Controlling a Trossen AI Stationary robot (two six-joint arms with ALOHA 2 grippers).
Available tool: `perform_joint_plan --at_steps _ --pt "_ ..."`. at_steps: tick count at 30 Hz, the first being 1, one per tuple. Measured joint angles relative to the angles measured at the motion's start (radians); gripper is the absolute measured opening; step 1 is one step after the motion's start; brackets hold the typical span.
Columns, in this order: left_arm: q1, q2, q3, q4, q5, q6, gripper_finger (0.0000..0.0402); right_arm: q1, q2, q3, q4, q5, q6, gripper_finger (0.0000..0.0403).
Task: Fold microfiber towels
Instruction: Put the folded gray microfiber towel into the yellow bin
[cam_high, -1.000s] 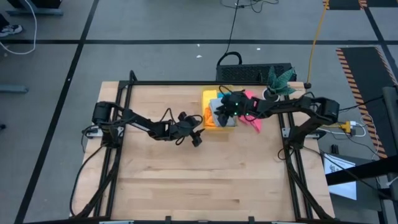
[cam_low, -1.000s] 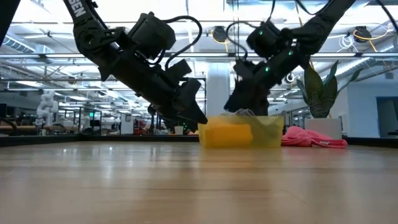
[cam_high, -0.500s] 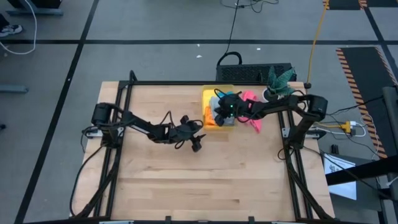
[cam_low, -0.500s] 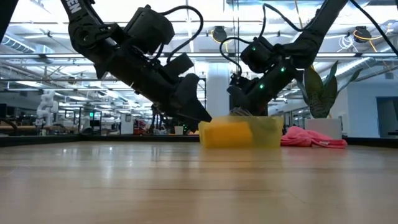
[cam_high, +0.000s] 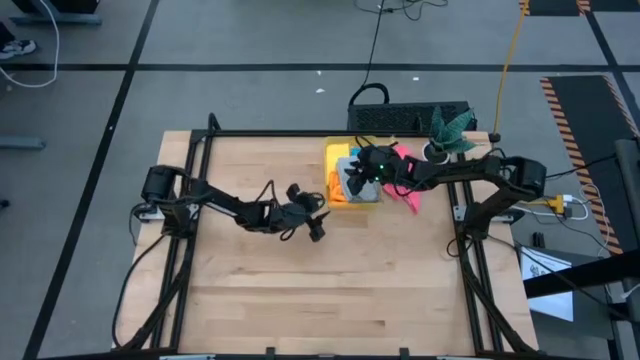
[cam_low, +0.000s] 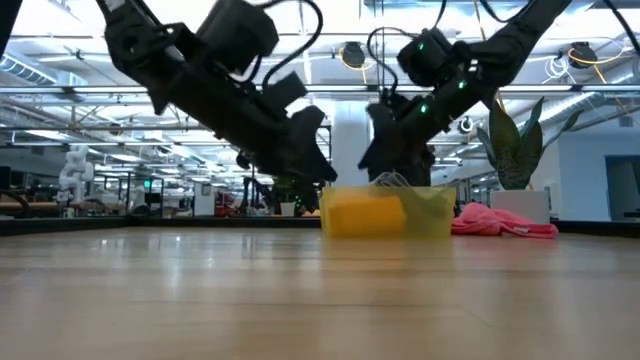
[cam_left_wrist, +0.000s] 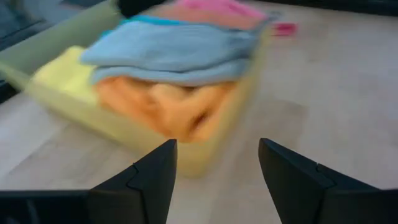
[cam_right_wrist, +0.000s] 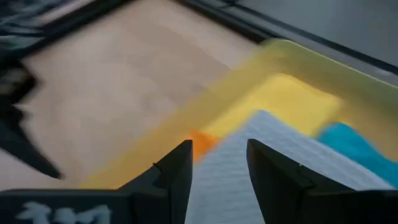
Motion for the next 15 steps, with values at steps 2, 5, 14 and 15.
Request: perform_joint_plan --at_steps 2,5,14,15 --pt "0.029 0.013 0.002 -0.008 0.000 -0.030 0.0227 -0.001 0.027 0.000 -0.003 0.075 0.018 0.0145" --pt "0.062 0.044 0.000 -0.029 0.061 -0.040 0.0227 -0.002 0.081 -0.001 0.007 0.125 0.025 0.0133" --pt "0.064 0.173 0.004 0.195 0.292 0.088 0.0227 -0.005 0.232 0.004 0.101 0.175 -0.002 0.0097" --pt "0.060 0.179 0.007 0.214 0.299 0.093 0.0227 -0.005 0.234 0.005 0.098 0.186 -0.002 0.0097"
